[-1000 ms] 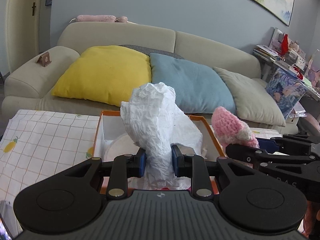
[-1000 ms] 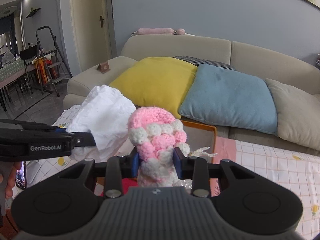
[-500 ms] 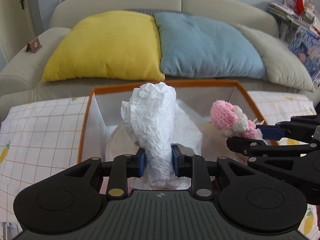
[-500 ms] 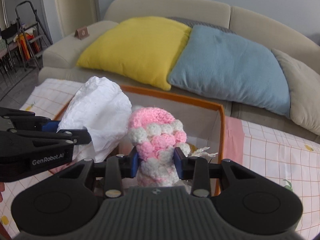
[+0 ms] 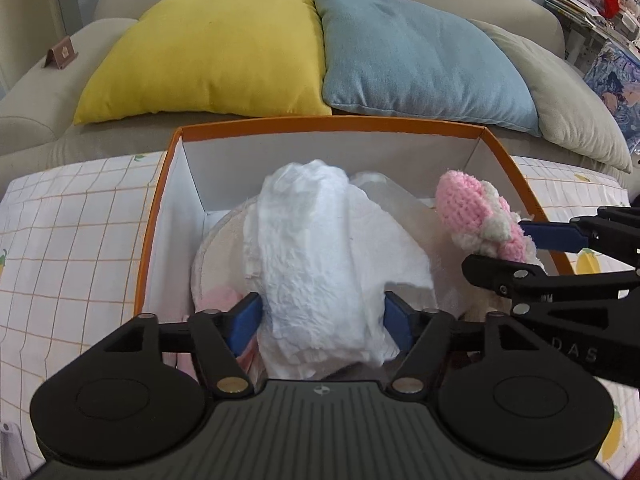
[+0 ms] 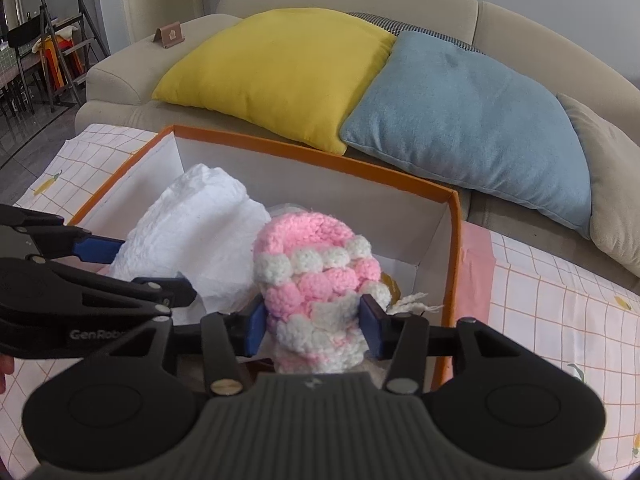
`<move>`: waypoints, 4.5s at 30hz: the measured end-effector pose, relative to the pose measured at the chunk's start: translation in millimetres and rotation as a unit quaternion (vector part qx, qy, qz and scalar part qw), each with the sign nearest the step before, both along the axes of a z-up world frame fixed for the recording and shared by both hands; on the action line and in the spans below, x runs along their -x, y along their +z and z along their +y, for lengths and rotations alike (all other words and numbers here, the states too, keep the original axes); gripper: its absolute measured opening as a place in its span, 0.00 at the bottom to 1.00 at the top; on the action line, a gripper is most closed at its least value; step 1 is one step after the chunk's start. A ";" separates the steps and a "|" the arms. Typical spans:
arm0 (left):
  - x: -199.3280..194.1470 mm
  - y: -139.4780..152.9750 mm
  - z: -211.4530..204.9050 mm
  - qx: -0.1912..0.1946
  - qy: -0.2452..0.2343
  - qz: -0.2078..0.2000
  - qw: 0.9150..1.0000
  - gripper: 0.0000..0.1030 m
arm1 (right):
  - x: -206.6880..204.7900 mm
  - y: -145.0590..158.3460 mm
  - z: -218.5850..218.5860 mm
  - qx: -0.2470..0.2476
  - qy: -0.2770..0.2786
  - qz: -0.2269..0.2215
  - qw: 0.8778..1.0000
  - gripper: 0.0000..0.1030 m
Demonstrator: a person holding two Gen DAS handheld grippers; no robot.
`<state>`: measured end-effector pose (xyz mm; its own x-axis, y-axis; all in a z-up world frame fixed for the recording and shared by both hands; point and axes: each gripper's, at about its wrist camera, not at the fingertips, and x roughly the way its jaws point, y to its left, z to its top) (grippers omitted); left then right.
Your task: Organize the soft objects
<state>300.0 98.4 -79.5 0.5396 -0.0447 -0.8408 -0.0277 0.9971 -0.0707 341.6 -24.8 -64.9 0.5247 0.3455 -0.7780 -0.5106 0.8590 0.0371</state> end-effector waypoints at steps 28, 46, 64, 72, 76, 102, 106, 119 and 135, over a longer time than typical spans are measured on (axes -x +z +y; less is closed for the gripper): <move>188.3 185.8 -58.4 0.018 -0.007 -0.262 0.965 0.87 | 192.0 180.8 -115.9 -0.088 -0.027 -0.173 0.981 0.93; 266.9 110.6 -112.3 0.006 -0.013 -0.196 0.980 0.87 | 324.4 114.0 -187.6 -0.062 -0.207 -0.190 0.958 0.97; 289.6 76.4 -106.5 0.016 0.000 -0.153 0.988 0.87 | 334.5 70.3 -179.9 -0.051 -0.221 -0.144 0.963 0.97; 288.8 75.2 -107.9 0.016 -0.003 -0.146 0.989 0.87 | 333.6 69.3 -180.8 -0.051 -0.223 -0.140 0.963 0.97; 288.6 74.2 -107.5 0.016 -0.002 -0.144 0.990 0.87 | 334.1 69.2 -181.4 -0.052 -0.224 -0.137 0.963 0.97; 290.9 72.1 -109.8 0.016 -0.007 -0.138 0.990 0.87 | 335.1 68.4 -180.0 -0.054 -0.228 -0.132 0.963 0.97; 291.3 72.1 -109.7 0.016 -0.006 -0.138 0.990 0.87 | 335.2 68.5 -180.1 -0.054 -0.228 -0.132 0.963 0.97; 290.8 71.6 -110.0 0.016 -0.007 -0.137 0.990 0.87 | 334.6 68.6 -179.6 -0.053 -0.227 -0.132 0.963 0.97; 290.6 71.0 -110.6 0.016 -0.011 -0.135 0.991 0.87 | 333.5 68.3 -178.9 -0.053 -0.225 -0.132 0.964 0.97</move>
